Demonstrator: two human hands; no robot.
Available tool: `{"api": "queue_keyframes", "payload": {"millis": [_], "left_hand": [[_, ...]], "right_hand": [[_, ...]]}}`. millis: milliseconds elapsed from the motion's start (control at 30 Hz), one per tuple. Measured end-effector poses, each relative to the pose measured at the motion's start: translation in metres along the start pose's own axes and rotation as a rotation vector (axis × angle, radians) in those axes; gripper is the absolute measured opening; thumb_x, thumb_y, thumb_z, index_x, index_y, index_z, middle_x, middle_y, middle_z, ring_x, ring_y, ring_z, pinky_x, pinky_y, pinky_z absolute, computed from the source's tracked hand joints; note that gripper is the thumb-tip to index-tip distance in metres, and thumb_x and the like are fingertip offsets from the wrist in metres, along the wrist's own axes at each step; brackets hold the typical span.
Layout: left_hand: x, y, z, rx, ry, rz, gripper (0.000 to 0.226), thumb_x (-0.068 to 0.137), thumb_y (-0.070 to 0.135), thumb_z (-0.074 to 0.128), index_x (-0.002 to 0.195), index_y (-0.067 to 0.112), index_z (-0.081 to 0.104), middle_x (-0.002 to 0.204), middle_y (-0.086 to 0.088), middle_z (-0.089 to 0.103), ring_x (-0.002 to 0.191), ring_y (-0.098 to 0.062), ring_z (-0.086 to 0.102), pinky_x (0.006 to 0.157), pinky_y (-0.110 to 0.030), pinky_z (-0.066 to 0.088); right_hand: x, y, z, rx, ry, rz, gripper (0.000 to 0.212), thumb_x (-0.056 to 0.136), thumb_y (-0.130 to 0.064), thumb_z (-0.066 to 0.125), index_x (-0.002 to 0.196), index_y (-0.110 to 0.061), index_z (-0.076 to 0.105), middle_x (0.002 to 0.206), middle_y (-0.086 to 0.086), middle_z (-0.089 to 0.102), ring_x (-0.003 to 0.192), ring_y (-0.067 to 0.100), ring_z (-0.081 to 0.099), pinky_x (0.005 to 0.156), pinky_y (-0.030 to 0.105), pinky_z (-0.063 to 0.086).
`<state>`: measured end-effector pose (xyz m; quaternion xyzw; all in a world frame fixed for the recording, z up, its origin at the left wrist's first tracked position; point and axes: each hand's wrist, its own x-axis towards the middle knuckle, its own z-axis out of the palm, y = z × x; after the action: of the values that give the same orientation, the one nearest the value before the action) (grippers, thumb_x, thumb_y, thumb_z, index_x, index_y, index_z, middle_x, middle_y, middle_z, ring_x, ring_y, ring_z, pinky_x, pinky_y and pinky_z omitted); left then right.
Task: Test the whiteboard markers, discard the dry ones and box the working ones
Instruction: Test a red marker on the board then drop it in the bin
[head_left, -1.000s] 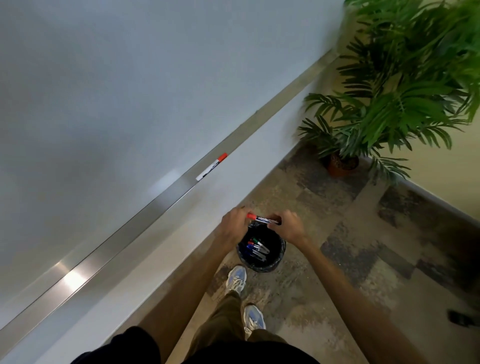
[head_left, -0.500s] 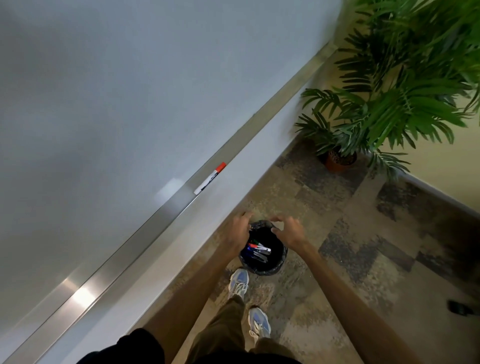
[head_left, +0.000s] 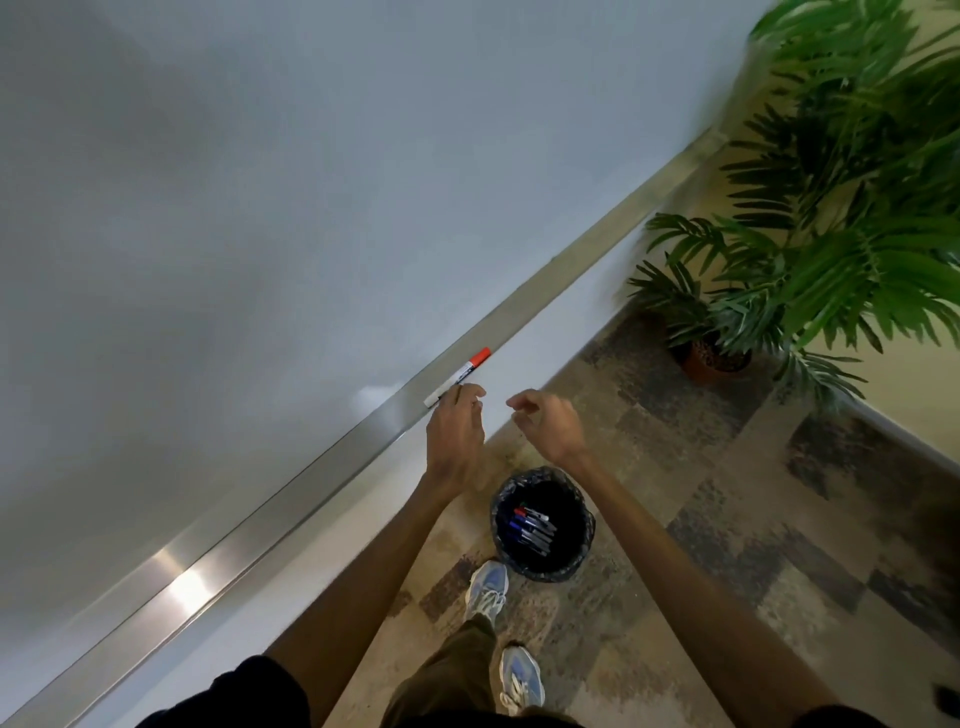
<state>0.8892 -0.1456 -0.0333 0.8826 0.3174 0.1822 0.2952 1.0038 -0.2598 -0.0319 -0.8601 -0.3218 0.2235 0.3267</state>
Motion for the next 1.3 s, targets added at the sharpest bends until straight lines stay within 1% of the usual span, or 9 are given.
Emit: {"api": "queue_keyframes", "payload": {"millis": [133, 333, 467, 567, 767, 867, 1033, 1167, 1300], "left_hand": [[0.019, -0.011, -0.010, 0.090, 0.053, -0.051, 0.023, 0.100, 0.013, 0.053, 0.121, 0.009, 0.063, 0.120, -0.009, 0.065, 0.107, -0.025, 0.061, 0.092, -0.033, 0.050], [0.045, -0.031, -0.012, 0.239, -0.044, -0.097, 0.033, 0.100, 0.013, 0.055, 0.132, 0.006, 0.057, 0.128, -0.012, 0.060, 0.116, -0.029, 0.058, 0.093, -0.040, 0.051], [0.057, -0.040, -0.009, 0.261, -0.108, -0.122, 0.021, 0.099, 0.014, 0.056, 0.115, 0.007, 0.066, 0.115, -0.013, 0.063, 0.104, -0.029, 0.060, 0.083, -0.043, 0.056], [0.062, -0.044, -0.006, 0.243, -0.135, -0.152, 0.017, 0.098, 0.020, 0.060, 0.097, 0.008, 0.072, 0.097, -0.010, 0.065, 0.088, -0.025, 0.062, 0.074, -0.039, 0.058], [0.067, -0.049, -0.005, 0.139, -0.181, -0.198, 0.019, 0.097, 0.021, 0.060, 0.092, 0.008, 0.073, 0.084, -0.007, 0.064, 0.070, -0.022, 0.058, 0.063, -0.038, 0.054], [0.063, -0.055, -0.004, 0.074, -0.184, -0.231, 0.019, 0.098, 0.021, 0.057, 0.092, 0.011, 0.072, 0.083, -0.004, 0.066, 0.073, -0.023, 0.060, 0.063, -0.040, 0.053], [0.051, -0.042, -0.016, -0.243, -0.041, -0.299, 0.018, 0.100, 0.021, 0.054, 0.097, 0.011, 0.069, 0.082, 0.005, 0.065, 0.073, -0.010, 0.057, 0.060, -0.025, 0.039], [0.043, -0.020, -0.032, -0.491, -0.058, -0.264, 0.016, 0.097, 0.010, 0.057, 0.101, 0.011, 0.072, 0.080, 0.009, 0.069, 0.072, -0.002, 0.064, 0.068, -0.016, 0.046], [0.031, -0.011, -0.053, -0.464, -0.105, -0.185, 0.024, 0.095, 0.004, 0.051, 0.096, 0.012, 0.074, 0.067, 0.014, 0.064, 0.063, -0.002, 0.061, 0.062, -0.017, 0.045]], "right_hand": [[0.026, -0.026, 0.003, -0.021, -0.012, -0.063, 0.021, 0.094, -0.018, 0.066, 0.115, -0.016, 0.070, 0.111, -0.002, 0.072, 0.097, 0.012, 0.065, 0.087, 0.032, 0.055], [0.062, -0.049, 0.014, -0.059, -0.031, -0.079, 0.024, 0.095, -0.019, 0.064, 0.119, -0.017, 0.065, 0.116, 0.001, 0.068, 0.100, 0.018, 0.066, 0.087, 0.035, 0.054], [0.077, -0.053, 0.026, -0.072, -0.029, -0.058, 0.028, 0.095, -0.017, 0.065, 0.123, -0.014, 0.064, 0.119, 0.006, 0.064, 0.099, 0.019, 0.066, 0.087, 0.031, 0.053], [0.083, -0.052, 0.035, -0.058, -0.023, -0.009, 0.028, 0.094, -0.018, 0.066, 0.122, -0.013, 0.063, 0.120, 0.007, 0.060, 0.097, 0.019, 0.066, 0.091, 0.036, 0.055], [0.084, -0.049, 0.045, 0.062, 0.037, 0.073, 0.028, 0.095, -0.016, 0.065, 0.122, -0.011, 0.060, 0.120, 0.008, 0.057, 0.083, 0.013, 0.061, 0.086, 0.028, 0.051], [0.080, -0.055, 0.049, 0.167, 0.110, 0.104, 0.032, 0.095, -0.015, 0.064, 0.124, -0.012, 0.052, 0.120, 0.006, 0.054, 0.081, 0.013, 0.061, 0.088, 0.035, 0.054], [0.076, -0.069, 0.049, 0.413, 0.162, 0.228, 0.044, 0.098, -0.032, 0.059, 0.132, -0.012, 0.042, 0.107, 0.004, 0.060, 0.088, 0.020, 0.065, 0.083, 0.038, 0.054], [0.068, -0.080, 0.047, 0.555, 0.064, 0.114, 0.029, 0.103, -0.032, 0.049, 0.108, -0.009, 0.066, 0.081, 0.007, 0.069, 0.074, 0.022, 0.069, 0.072, 0.041, 0.060], [0.053, -0.092, 0.044, 0.523, 0.045, -0.017, 0.023, 0.102, -0.027, 0.052, 0.110, -0.010, 0.065, 0.080, 0.006, 0.069, 0.069, 0.017, 0.065, 0.064, 0.032, 0.057]]}}
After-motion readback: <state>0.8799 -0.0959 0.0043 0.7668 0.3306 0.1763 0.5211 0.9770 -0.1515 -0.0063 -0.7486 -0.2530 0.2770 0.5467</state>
